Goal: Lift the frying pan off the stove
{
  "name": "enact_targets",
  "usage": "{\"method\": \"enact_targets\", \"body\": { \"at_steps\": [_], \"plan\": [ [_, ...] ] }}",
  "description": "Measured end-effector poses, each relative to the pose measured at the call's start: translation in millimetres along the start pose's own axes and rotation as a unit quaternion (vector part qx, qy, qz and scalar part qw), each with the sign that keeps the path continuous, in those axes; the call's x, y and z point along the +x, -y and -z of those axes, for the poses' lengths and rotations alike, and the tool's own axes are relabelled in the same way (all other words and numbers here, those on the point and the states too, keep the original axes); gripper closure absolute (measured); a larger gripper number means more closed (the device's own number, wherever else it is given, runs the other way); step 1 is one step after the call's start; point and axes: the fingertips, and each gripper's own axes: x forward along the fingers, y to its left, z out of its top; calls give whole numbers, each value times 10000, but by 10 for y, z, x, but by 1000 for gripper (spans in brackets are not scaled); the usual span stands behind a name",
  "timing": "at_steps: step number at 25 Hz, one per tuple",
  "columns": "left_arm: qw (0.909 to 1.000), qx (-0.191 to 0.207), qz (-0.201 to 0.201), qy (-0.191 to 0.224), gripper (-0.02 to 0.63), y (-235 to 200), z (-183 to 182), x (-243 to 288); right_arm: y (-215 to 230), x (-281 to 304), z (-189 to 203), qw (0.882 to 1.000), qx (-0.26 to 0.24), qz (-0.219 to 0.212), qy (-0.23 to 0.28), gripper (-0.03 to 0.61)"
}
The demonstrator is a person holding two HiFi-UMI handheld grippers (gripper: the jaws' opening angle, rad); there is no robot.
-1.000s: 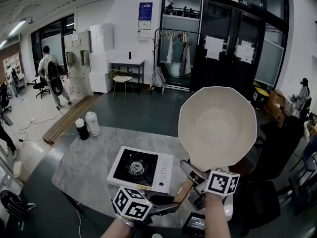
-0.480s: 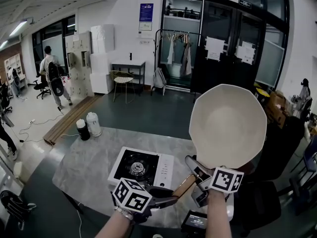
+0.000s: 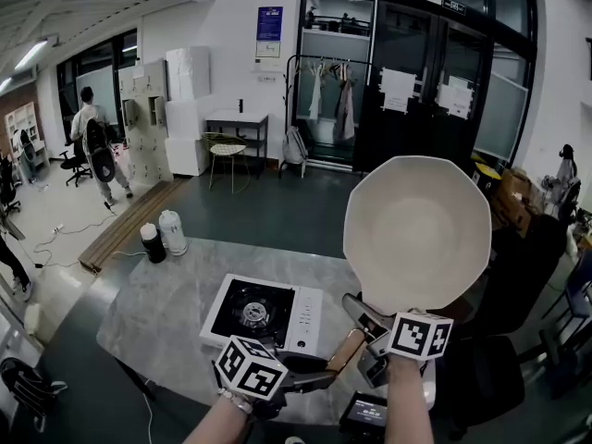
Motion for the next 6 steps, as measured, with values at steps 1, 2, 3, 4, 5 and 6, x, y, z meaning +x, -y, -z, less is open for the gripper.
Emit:
{"method": "enact_targets", "body": {
  "at_steps": [1,2,3,4,5,6],
  "plan": [
    [10000,-15,9,9,482,2,4,8,-4,0,2,10000,-28,-2,-19,347],
    [10000,-22,15,9,482,5,6,13,-10,1,3,10000,-51,-9,-39,347],
    [10000,-22,17,3,482,7,6,17,-17,2,4,10000,-69,-18,-57,347],
    [10000,-18,16,-6,482,10,5,20,-24,4,3,9999,-85,-26,-73,347],
    [10000,-12,13,-16,482,11,3,23,-30,5,2,9999,-99,-34,-88,347],
    [10000,-5,10,-26,482,13,2,25,-36,6,1,9999,-112,-42,-101,347]
  ]
}}
